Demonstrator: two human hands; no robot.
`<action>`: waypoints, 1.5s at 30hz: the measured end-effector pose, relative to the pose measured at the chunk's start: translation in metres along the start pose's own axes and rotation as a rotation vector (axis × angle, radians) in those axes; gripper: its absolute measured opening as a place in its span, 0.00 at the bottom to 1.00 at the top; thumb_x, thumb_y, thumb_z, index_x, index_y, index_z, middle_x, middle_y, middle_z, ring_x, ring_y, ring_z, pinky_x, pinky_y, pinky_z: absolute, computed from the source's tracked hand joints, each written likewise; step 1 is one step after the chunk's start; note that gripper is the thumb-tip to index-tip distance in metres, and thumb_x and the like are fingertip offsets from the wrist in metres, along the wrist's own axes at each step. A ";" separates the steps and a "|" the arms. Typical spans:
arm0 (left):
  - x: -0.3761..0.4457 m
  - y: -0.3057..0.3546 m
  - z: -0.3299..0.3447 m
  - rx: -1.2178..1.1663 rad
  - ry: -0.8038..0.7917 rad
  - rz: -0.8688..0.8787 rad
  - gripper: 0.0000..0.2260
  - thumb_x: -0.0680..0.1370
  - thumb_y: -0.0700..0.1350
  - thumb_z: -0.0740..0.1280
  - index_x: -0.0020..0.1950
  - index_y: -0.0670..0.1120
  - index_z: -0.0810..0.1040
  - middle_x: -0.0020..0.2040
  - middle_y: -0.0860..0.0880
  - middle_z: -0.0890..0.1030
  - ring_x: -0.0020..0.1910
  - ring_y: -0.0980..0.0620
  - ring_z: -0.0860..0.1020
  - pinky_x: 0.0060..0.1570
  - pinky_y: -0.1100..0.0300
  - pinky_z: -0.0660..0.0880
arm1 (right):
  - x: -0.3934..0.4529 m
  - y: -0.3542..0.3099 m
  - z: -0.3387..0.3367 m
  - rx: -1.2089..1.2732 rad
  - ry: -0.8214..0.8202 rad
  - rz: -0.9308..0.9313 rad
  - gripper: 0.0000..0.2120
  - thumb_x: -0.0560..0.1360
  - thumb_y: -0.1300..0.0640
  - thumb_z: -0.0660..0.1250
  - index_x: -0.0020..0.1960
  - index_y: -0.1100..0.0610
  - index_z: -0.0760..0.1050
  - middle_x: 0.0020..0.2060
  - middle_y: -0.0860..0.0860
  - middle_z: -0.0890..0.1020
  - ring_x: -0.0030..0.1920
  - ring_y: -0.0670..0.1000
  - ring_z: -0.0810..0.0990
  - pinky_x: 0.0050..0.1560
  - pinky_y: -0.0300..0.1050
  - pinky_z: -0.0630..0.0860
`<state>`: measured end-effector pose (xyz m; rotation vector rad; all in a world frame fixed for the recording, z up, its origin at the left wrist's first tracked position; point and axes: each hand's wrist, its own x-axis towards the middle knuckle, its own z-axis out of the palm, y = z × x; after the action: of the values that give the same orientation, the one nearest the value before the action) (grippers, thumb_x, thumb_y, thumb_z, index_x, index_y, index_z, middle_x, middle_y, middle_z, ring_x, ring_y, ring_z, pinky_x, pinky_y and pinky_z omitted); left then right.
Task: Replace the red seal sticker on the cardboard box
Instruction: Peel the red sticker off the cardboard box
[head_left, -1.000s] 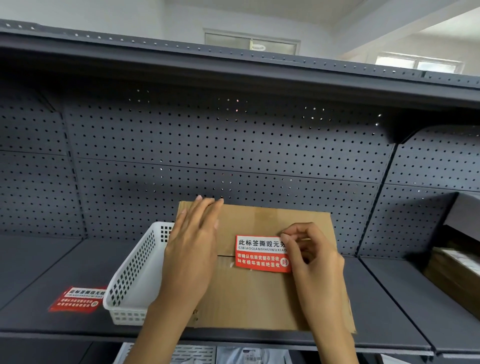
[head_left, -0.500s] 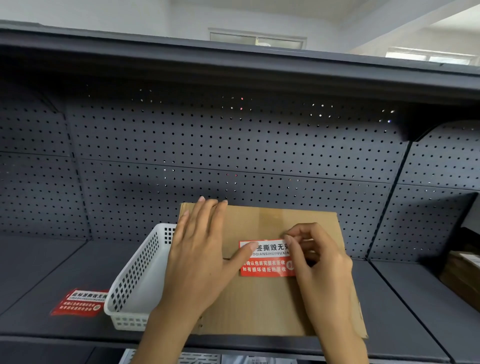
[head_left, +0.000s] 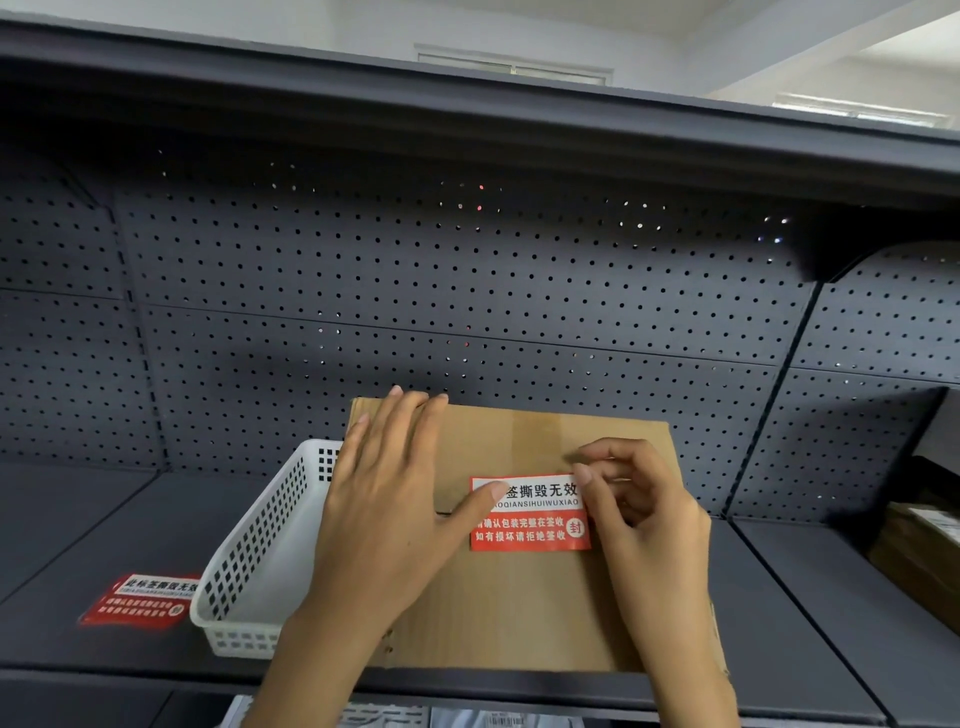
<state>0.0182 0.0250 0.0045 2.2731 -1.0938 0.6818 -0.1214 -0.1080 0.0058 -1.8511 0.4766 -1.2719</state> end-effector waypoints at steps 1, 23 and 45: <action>0.000 0.000 0.000 0.003 -0.002 0.000 0.40 0.72 0.73 0.52 0.77 0.49 0.61 0.77 0.52 0.63 0.79 0.53 0.54 0.77 0.56 0.45 | 0.000 0.000 0.000 0.005 -0.002 0.004 0.07 0.76 0.60 0.71 0.45 0.48 0.80 0.41 0.43 0.84 0.38 0.44 0.84 0.34 0.30 0.76; 0.014 -0.006 0.002 -0.256 -0.006 -0.044 0.35 0.78 0.66 0.34 0.77 0.54 0.64 0.78 0.55 0.62 0.79 0.59 0.53 0.77 0.58 0.45 | 0.008 -0.011 -0.020 0.442 -0.067 0.185 0.07 0.72 0.61 0.71 0.49 0.59 0.78 0.38 0.59 0.87 0.35 0.48 0.84 0.38 0.36 0.80; -0.015 0.023 -0.019 -0.651 -0.311 0.024 0.09 0.80 0.46 0.64 0.47 0.61 0.73 0.47 0.68 0.79 0.54 0.76 0.72 0.47 0.72 0.68 | -0.004 -0.051 -0.019 0.575 -0.155 0.172 0.13 0.66 0.62 0.74 0.50 0.59 0.79 0.35 0.49 0.84 0.37 0.46 0.85 0.40 0.35 0.80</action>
<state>-0.0122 0.0327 0.0144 1.8214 -1.2574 -0.0442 -0.1471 -0.0834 0.0470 -1.3751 0.1543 -1.0057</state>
